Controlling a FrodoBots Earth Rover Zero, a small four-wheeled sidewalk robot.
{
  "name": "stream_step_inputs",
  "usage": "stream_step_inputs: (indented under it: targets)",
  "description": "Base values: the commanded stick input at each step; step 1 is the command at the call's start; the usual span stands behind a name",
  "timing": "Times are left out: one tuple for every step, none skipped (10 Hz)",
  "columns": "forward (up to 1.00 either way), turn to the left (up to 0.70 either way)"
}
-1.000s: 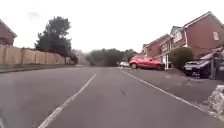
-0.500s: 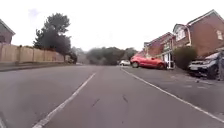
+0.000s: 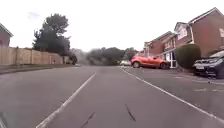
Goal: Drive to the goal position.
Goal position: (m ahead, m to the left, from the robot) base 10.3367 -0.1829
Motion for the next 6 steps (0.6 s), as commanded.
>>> stream_step_inputs:
  targets:
    - [1.0, 0.0]
    - [1.0, 0.0]
    - [1.0, 0.0]
    - [1.0, 0.0]
    - [1.0, 0.0]
    - [1.0, 0.0]
